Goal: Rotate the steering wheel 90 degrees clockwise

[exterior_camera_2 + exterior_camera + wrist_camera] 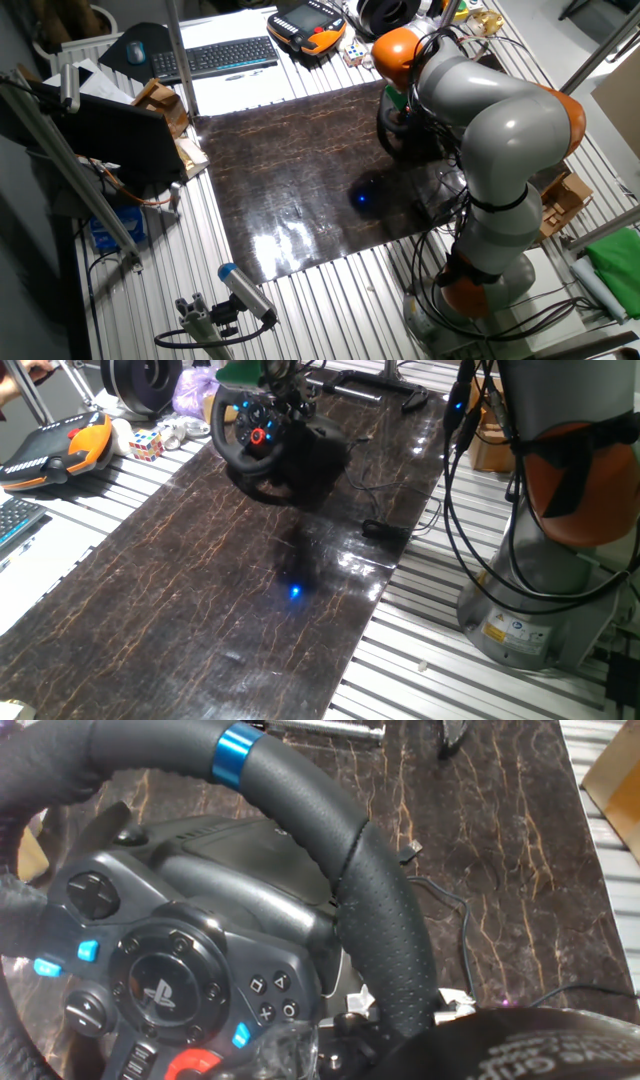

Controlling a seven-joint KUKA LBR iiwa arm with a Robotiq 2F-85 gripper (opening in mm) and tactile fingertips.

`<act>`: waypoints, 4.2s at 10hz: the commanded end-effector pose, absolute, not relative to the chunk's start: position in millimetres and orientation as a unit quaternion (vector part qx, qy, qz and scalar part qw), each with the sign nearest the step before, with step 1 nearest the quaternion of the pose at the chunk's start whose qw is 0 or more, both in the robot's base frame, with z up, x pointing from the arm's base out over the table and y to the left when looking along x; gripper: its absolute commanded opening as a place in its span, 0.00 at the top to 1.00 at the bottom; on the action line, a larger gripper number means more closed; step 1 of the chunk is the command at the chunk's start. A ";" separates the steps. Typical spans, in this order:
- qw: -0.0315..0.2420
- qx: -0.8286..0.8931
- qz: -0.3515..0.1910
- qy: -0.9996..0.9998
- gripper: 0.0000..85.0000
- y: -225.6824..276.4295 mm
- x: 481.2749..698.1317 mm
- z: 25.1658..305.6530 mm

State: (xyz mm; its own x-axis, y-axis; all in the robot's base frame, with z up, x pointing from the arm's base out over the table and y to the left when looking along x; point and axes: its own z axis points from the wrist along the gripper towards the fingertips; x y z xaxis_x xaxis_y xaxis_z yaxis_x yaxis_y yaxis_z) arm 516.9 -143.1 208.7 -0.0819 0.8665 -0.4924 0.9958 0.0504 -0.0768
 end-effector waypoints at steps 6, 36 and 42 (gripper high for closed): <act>0.170 0.675 -0.204 0.688 0.99 -134.8 521.6 202.1; 0.199 0.750 -0.129 0.617 0.99 -126.2 539.8 177.1; 0.212 0.765 -0.120 0.597 0.99 -121.1 543.6 173.8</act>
State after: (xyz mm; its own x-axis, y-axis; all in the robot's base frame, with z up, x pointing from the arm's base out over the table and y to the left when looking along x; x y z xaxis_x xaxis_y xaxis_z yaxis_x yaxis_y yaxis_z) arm 543.4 -121.6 173.5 0.2600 0.8610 -0.4371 0.9632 -0.1991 0.1808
